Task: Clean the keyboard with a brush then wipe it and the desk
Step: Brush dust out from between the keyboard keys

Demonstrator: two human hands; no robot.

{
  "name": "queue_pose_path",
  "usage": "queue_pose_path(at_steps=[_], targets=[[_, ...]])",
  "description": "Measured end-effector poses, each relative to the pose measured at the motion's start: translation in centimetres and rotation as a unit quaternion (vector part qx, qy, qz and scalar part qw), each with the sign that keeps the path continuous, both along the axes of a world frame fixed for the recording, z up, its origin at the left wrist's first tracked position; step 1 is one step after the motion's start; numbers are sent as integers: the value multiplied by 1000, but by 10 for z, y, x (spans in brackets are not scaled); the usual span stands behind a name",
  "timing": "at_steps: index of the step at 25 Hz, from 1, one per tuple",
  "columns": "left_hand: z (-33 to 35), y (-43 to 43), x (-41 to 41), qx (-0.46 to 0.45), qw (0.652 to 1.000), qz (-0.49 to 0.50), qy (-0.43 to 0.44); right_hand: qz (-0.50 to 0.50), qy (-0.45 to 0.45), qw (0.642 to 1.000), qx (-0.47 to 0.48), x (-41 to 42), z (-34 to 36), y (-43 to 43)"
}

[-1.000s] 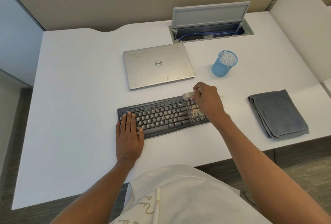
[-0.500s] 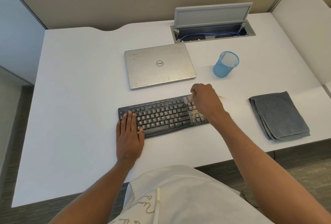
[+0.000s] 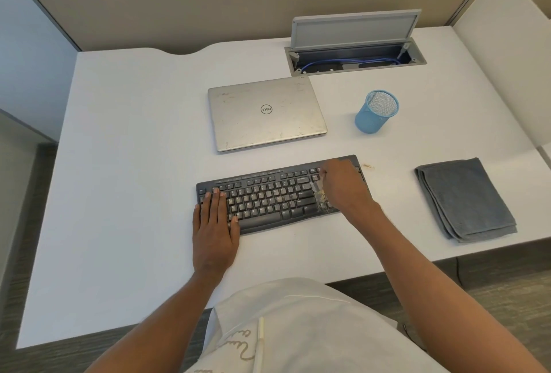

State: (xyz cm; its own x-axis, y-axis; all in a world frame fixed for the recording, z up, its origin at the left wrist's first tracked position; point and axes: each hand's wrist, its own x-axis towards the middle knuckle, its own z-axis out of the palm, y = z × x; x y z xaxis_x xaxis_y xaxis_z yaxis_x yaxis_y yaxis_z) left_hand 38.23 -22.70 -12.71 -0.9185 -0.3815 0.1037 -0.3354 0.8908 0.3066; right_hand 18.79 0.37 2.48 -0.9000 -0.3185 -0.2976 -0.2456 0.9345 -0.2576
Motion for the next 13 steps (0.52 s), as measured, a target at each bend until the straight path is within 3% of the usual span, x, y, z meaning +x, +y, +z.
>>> queue_pose_path(at_steps=[4,13], targets=[[-1,0,1,-3,1000,-1,1,-14,59,997,-43,-9,4,-7],[0,0,0,-3,1000,0,1,-26,-22,999,-5,11,0,11]])
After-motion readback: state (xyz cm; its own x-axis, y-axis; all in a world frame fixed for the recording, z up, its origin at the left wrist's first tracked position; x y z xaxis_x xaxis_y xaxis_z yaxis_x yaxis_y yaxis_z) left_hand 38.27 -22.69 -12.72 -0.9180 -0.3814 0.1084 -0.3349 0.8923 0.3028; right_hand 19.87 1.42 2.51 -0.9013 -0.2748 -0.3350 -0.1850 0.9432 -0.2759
